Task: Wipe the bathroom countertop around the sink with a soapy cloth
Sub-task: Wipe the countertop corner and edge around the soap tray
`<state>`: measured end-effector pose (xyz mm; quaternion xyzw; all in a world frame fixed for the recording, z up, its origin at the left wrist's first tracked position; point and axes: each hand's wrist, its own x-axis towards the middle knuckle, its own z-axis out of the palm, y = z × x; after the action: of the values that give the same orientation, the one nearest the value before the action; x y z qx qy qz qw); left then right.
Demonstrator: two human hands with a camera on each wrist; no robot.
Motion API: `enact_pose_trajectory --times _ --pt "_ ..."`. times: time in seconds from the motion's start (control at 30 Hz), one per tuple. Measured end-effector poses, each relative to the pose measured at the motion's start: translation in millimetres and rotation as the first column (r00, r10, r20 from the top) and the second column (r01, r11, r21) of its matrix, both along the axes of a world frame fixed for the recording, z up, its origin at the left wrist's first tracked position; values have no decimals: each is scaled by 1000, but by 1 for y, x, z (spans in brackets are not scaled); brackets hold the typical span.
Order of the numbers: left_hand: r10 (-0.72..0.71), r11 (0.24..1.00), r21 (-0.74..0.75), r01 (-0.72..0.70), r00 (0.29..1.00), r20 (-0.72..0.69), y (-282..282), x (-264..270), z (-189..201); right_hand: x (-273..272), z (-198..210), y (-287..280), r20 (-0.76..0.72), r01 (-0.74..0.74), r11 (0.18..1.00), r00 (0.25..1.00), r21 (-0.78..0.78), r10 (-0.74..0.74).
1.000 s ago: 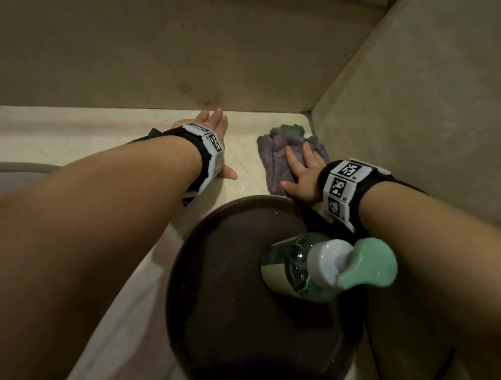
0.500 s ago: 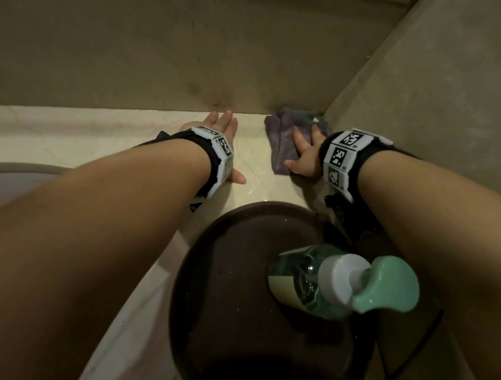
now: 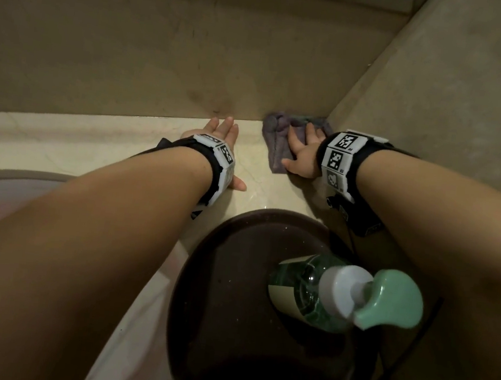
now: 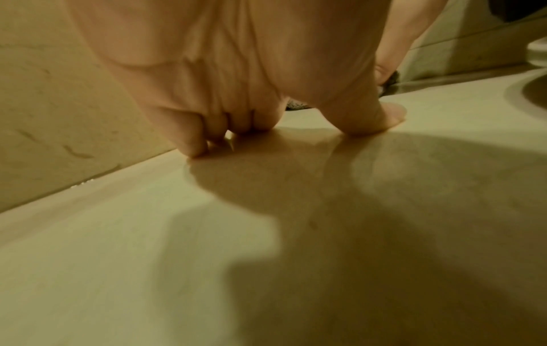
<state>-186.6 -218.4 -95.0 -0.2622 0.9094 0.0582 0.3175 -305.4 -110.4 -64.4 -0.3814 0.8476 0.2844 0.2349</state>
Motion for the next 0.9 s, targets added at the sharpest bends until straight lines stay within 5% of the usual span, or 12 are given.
enact_pose_trajectory --times 0.23,0.47,0.9 --pt "-28 1000 14 27 999 32 4 1 6 28 -1 -17 131 -197 980 972 5 194" --pt "-105 994 10 105 994 31 11 8 23 26 -2 -17 141 -235 972 962 -8 233" --pt "17 999 40 -14 997 -74 -1 1 -7 -5 -2 -4 66 -8 1000 998 18 7"
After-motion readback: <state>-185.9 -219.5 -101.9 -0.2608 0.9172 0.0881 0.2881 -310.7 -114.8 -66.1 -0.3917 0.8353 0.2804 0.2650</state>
